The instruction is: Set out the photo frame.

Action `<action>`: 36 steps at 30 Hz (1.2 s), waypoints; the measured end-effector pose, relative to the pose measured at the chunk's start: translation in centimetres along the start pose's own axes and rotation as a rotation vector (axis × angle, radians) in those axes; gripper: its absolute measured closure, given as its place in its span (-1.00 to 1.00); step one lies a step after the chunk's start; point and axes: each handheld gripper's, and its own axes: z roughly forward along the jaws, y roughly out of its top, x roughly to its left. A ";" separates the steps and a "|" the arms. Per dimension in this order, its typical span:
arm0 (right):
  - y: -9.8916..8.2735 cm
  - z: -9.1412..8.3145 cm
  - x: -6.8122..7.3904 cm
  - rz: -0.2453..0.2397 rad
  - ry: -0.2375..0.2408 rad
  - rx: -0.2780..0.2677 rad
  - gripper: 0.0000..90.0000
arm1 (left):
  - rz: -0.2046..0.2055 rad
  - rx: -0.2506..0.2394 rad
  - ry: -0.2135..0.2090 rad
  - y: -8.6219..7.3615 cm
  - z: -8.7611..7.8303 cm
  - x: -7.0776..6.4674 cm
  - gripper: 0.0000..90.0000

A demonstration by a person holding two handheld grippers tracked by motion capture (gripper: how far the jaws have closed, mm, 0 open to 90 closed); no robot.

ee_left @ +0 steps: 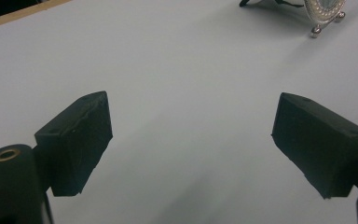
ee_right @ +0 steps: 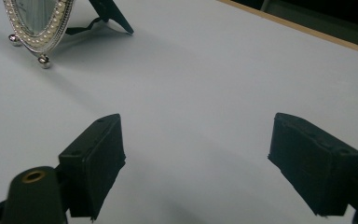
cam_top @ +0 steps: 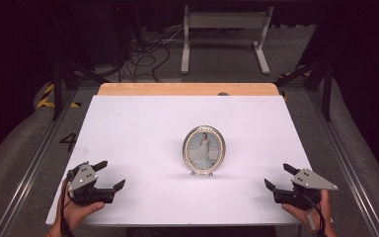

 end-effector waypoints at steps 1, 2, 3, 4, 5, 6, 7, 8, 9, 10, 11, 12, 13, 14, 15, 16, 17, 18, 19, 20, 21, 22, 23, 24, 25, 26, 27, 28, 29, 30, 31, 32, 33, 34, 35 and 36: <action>-0.1 0.0 -0.1 0.008 -0.002 0.000 -0.59 | -0.001 -0.005 0.003 -0.1 -0.1 0.1 -0.74; -0.2 0.0 -0.1 0.013 0.000 -0.002 -0.59 | -0.007 -0.008 0.005 -0.2 -0.1 0.1 -0.74; -0.2 0.0 -0.1 0.015 -0.002 -0.002 -0.60 | -0.015 -0.015 0.008 -0.3 -0.1 0.2 -0.74; -0.2 0.0 -0.1 0.018 -0.002 -0.003 -0.59 | -0.021 -0.017 0.011 -0.4 -0.1 0.3 -0.75; -0.2 0.0 -0.1 0.020 -0.002 -0.004 -0.60 | -0.027 -0.014 0.011 -0.6 -0.1 0.3 -0.75; -0.3 0.1 -0.1 0.018 -0.003 -0.004 -0.60 | -0.024 -0.008 0.015 -0.7 0.0 0.3 -0.76; -0.3 0.1 -0.1 0.014 -0.006 -0.004 -0.60 | -0.023 -0.005 0.017 -0.8 0.1 0.3 -0.77; -0.3 0.1 0.0 0.014 -0.008 0.000 -0.60 | -0.023 -0.002 0.017 -0.8 0.1 0.2 -0.77; -0.3 0.1 0.1 0.011 -0.007 0.000 -0.60 | -0.023 0.000 0.023 -0.8 0.2 0.1 -0.77; -0.3 0.1 0.1 0.010 -0.007 0.001 -0.60 | -0.020 0.002 0.021 -0.9 0.2 0.0 -0.79; -0.3 0.1 0.2 0.009 -0.010 0.001 -0.60 | -0.019 0.002 0.018 -0.9 0.2 0.0 -0.80; -0.3 0.1 0.2 0.007 -0.008 -0.003 -0.60 | -0.019 0.003 0.017 -1.0 0.1 -0.1 -0.82; -0.3 0.1 0.3 0.009 -0.008 -0.006 -0.60 | -0.012 0.003 0.007 -1.0 0.1 -0.1 -0.85; -0.2 0.2 0.4 0.006 -0.009 -0.006 -0.60 | -0.012 0.001 0.005 -1.0 0.1 -0.1 -0.89; -0.2 0.2 0.4 0.004 -0.011 -0.005 -0.60 | -0.017 -0.001 0.000 -1.1 0.1 -0.2 -0.90; -0.2 0.2 0.5 0.003 -0.009 -0.006 -0.60 | -0.016 -0.002 -0.006 -1.1 0.2 -0.2 -0.92; -0.2 0.2 0.6 0.003 -0.010 -0.002 -0.60 | -0.009 0.000 -0.005 -1.0 0.2 -0.3 -0.94; -0.3 0.2 0.6 0.000 -0.008 -0.004 -0.61 | -0.003 0.000 0.002 -1.0 0.2 -0.3 -0.94; -0.3 0.3 0.6 -0.003 -0.008 -0.006 -0.61 | 0.000 0.003 0.005 -1.0 0.2 -0.4 -0.94; -0.3 0.3 0.6 -0.001 -0.007 -0.006 -0.61 | 0.008 0.002 0.002 -1.0 0.3 -0.4 -0.94; -0.3 0.4 0.6 0.001 -0.008 -0.007 -0.61 | 0.008 0.006 0.004 -1.1 0.3 -0.5 -0.94; -0.4 0.4 0.5 0.004 -0.009 -0.008 -0.62 | 0.009 0.008 0.003 -1.1 0.4 -0.5 -0.94; -0.4 0.5 0.4 0.006 -0.010 -0.009 -0.62 | 0.009 0.012 0.004 -1.1 0.4 -0.5 -0.94; -0.4 0.5 0.4 0.012 -0.010 -0.008 -0.63 | 0.010 0.014 0.004 -1.1 0.5 -0.5 -0.94; -0.5 0.5 0.4 0.012 -0.010 -0.007 -0.63 | 0.010 0.014 0.006 -1.1 0.5 -0.5 -0.94; -0.5 0.5 0.4 0.011 -0.010 -0.006 -0.63 | 0.014 0.016 0.007 -1.1 0.5 -0.5 -0.94; -0.5 0.5 0.4 0.012 -0.009 -0.002 -0.63 | 0.015 0.016 0.007 -1.1 0.5 -0.5 -0.94; -0.6 0.5 0.4 0.008 -0.011 -0.002 -0.63 | 0.016 0.017 0.005 -1.1 0.5 -0.6 -0.94; -0.6 0.5 0.5 0.008 -0.009 -0.001 -0.63 | 0.021 0.018 0.007 -1.1 0.5 -0.6 -0.94; -0.6 0.5 0.5 0.009 -0.009 0.001 -0.63 | 0.025 0.021 0.008 -1.2 0.6 -0.7 -0.94; -0.5 0.5 0.6 0.008 -0.010 -0.002 -0.63 | 0.030 0.027 0.009 -1.2 0.6 -0.7 -0.94; -0.5 0.6 0.6 0.005 -0.014 -0.001 -0.63 | 0.030 0.029 0.009 -1.2 0.6 -0.7 -0.94; -0.5 0.6 0.7 0.003 -0.014 -0.001 -0.64 | 0.032 0.028 0.007 -1.2 0.7 -0.7 -0.94; -0.5 0.6 0.7 0.001 -0.012 -0.001 -0.64 | 0.034 0.032 0.008 -1.2 0.7 -0.7 -0.94; -0.5 0.6 0.7 0.000 -0.010 -0.002 -0.64 | 0.036 0.035 0.010 -1.2 0.8 -0.7 -0.94; -0.5 0.6 0.7 -0.001 -0.011 -0.001 -0.64 | 0.036 0.039 0.012 -1.2 0.8 -0.7 -0.94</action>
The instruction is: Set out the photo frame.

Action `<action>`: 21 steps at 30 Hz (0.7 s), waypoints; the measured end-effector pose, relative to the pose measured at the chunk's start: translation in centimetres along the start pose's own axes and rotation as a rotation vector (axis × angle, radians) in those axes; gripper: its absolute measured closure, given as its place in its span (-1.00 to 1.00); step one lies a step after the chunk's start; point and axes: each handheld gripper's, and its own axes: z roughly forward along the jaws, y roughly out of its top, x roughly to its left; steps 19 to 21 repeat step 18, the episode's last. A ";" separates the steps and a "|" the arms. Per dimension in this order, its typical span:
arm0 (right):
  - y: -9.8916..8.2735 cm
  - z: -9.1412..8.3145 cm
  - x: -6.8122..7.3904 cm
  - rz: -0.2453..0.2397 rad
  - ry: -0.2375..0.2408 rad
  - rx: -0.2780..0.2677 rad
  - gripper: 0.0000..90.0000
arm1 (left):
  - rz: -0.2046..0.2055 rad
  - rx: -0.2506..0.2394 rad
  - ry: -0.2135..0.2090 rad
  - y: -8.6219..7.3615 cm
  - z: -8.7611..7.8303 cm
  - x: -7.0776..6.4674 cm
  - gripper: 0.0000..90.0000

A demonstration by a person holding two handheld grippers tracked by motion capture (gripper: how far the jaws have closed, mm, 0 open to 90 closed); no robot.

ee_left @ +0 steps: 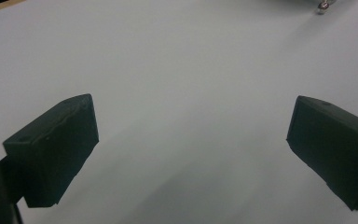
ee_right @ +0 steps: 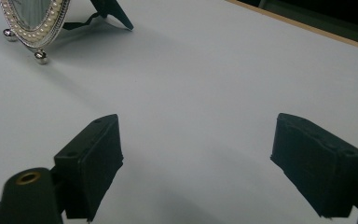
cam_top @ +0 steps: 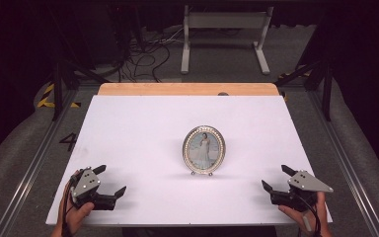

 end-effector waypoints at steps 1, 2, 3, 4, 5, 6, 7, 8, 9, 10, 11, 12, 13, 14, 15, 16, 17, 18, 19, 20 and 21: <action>0.0 0.0 0.0 -0.002 -0.001 -0.001 -0.64 | 0.001 0.001 -0.004 0.0 0.0 0.0 -0.93; 0.0 0.0 0.0 0.000 -0.001 -0.001 -0.64 | 0.001 0.004 -0.005 0.0 0.1 0.0 -0.93; -0.1 0.1 0.0 0.002 -0.003 0.001 -0.64 | 0.005 0.007 0.000 0.0 0.1 0.0 -0.93; -0.1 0.1 0.0 0.001 -0.004 0.007 -0.64 | 0.006 0.006 -0.003 0.0 0.1 0.0 -0.93; -0.1 0.1 0.0 0.001 -0.004 0.007 -0.64 | 0.006 0.006 -0.003 0.0 0.1 0.0 -0.93; -0.1 0.1 0.0 0.002 -0.008 0.008 -0.64 | 0.008 0.009 0.001 0.0 0.1 0.0 -0.93; -0.2 0.2 0.0 0.001 -0.010 0.013 -0.64 | 0.008 0.010 -0.001 0.0 0.1 0.0 -0.93; -0.2 0.1 0.0 -0.002 -0.013 0.015 -0.64 | 0.009 0.010 -0.001 0.0 0.1 0.0 -0.93; -0.2 0.1 0.0 -0.004 -0.013 0.013 -0.64 | 0.010 0.013 0.001 0.0 0.2 0.0 -0.93; -0.2 0.1 0.0 -0.002 -0.014 0.011 -0.64 | 0.011 0.017 0.005 0.0 0.2 0.0 -0.93; -0.2 0.1 0.0 -0.002 -0.014 0.010 -0.64 | 0.010 0.015 0.003 0.0 0.3 0.0 -0.93; -0.2 0.1 0.0 -0.001 -0.015 0.009 -0.64 | 0.010 0.016 0.001 0.0 0.3 0.0 -0.93; -0.2 0.1 0.0 0.001 -0.016 0.010 -0.64 | 0.011 0.016 0.001 0.0 0.3 0.0 -0.93; -0.2 0.1 0.0 0.004 -0.016 0.011 -0.64 | 0.012 0.017 0.002 0.0 0.3 0.0 -0.93; -0.2 0.1 0.0 0.004 -0.016 0.012 -0.64 | 0.010 0.018 0.002 0.0 0.3 0.0 -0.93; -0.2 0.1 0.0 0.003 -0.016 0.012 -0.64 | 0.010 0.017 0.002 0.0 0.4 0.0 -0.93; -0.2 0.0 0.1 0.003 -0.014 0.009 -0.64 | 0.010 0.016 0.001 0.0 0.4 0.0 -0.93; -0.2 0.0 0.1 0.004 -0.014 0.008 -0.64 | 0.009 0.015 0.001 0.0 0.4 0.0 -0.93; -0.2 0.0 0.1 0.004 -0.014 0.008 -0.64 | 0.009 0.015 0.001 0.0 0.4 0.0 -0.93; -0.2 0.0 0.1 0.004 -0.014 0.008 -0.64 | 0.009 0.015 0.001 0.0 0.4 0.0 -0.93; -0.2 0.0 0.1 0.004 -0.014 0.008 -0.64 | 0.009 0.015 0.001 0.0 0.4 0.0 -0.93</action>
